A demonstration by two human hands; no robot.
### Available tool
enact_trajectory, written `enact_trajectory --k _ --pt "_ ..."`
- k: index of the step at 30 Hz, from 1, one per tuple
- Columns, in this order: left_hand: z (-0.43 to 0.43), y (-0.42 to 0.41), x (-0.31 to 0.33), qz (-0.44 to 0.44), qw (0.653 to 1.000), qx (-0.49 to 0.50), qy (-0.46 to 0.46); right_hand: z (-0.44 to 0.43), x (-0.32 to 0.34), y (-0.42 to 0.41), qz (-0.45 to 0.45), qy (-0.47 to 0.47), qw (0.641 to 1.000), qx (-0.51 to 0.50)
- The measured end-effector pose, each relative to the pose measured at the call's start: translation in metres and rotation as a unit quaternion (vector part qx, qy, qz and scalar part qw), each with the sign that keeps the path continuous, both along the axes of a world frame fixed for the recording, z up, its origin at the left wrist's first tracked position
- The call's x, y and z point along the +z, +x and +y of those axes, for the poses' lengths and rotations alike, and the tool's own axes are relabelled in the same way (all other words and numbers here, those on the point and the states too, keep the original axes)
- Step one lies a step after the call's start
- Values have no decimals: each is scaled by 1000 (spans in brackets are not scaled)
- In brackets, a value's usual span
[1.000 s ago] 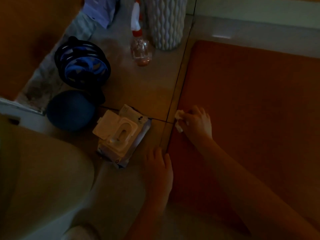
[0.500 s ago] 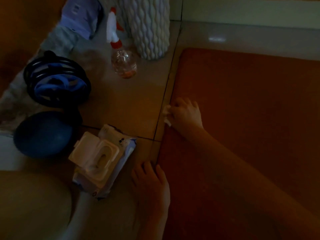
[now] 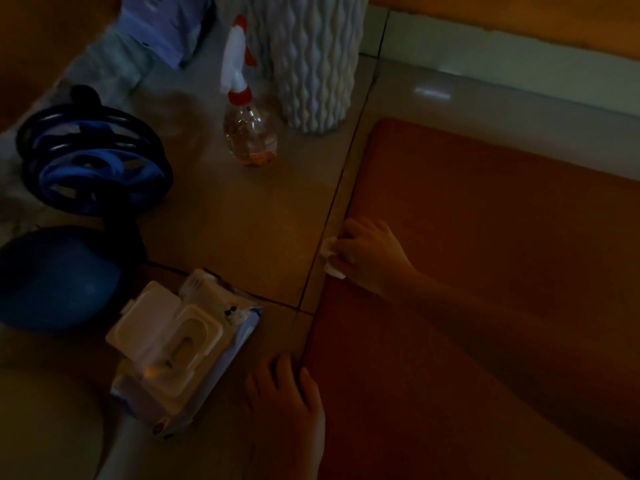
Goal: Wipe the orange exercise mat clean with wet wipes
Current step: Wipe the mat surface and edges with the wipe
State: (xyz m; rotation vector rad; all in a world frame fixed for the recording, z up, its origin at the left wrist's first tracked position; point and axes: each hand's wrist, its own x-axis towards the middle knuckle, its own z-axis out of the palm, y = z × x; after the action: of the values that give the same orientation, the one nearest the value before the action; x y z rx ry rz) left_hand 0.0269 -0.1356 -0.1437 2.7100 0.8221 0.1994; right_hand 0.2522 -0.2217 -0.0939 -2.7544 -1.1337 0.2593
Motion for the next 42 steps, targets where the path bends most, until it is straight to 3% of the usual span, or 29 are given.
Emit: enact_trajectory --k 7,11,14,18,22,24,28,31,39,42 --pt "9 49 26 33 998 -18 -53 -1 -25 -4 -25 118 991 -63" --pt "-6 126 27 50 991 77 -96 0 -27 -2 -17 148 986 -69" --pt "-19 140 15 28 994 73 -75 -2 -28 -1 -14 169 982 -81" --pt "-20 137 14 26 995 77 -62 -5 -22 24 -16 132 988 -82" --pt "-21 139 14 34 994 82 -59 -11 -4 112 -36 62 969 -234" --pt "-20 141 14 35 995 84 -49 -11 -2 129 -49 61 964 -255" --pt "-22 138 14 35 995 81 -52 -11 -14 93 -20 64 989 -134" --pt "-22 139 13 20 994 98 -41 -20 -19 70 -17 120 992 -39" --pt "-14 150 15 61 990 65 -109 -25 -28 69 -55 177 980 -76" --pt "-16 198 17 -28 989 118 -89 -24 -31 72 -69 192 975 -91"
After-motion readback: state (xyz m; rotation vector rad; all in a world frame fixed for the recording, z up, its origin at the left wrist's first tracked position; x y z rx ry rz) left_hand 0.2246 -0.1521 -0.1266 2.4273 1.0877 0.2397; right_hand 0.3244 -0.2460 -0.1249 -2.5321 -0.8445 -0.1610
